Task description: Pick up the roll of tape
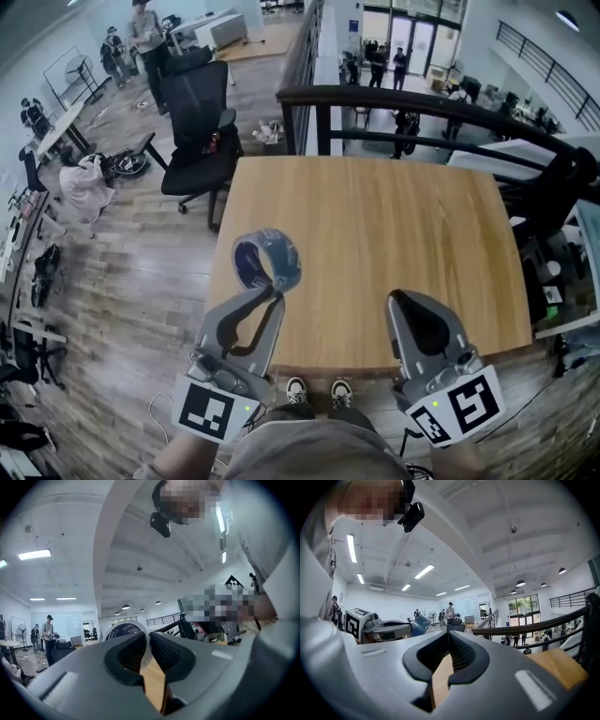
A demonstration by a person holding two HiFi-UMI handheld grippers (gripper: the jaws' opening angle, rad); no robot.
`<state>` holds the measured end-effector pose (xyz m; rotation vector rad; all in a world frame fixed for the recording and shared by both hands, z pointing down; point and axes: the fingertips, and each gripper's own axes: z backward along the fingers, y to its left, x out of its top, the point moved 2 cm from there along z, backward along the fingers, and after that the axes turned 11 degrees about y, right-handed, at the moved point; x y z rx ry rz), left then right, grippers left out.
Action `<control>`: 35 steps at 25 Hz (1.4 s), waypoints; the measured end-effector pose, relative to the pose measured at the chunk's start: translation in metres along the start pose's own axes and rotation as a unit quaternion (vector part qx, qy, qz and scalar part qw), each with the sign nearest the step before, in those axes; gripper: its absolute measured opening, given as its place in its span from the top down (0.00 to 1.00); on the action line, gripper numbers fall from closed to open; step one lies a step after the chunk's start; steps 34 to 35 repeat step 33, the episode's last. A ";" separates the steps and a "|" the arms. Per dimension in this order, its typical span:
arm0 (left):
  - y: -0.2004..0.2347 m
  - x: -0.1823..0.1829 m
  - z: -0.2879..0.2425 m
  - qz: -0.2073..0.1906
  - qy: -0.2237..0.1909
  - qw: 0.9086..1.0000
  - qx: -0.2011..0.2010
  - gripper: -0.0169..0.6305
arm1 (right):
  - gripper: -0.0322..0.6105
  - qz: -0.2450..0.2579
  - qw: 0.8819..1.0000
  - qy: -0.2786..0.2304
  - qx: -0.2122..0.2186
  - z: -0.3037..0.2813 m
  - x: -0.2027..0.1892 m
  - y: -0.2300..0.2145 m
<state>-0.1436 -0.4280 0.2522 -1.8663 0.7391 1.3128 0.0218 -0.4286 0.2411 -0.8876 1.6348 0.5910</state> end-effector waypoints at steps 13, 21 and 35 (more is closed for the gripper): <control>-0.001 -0.042 0.032 0.041 0.032 0.998 0.030 0.91 | 0.93 -0.005 0.999 0.038 0.006 0.009 -0.032 0.015; -0.002 -0.043 0.032 0.042 0.025 0.998 0.029 0.91 | 0.93 -0.002 0.999 0.039 0.011 0.004 -0.038 0.021; -0.001 -0.036 0.039 0.045 0.022 0.998 0.032 0.91 | 0.93 -0.001 0.999 0.040 0.015 0.006 -0.035 0.026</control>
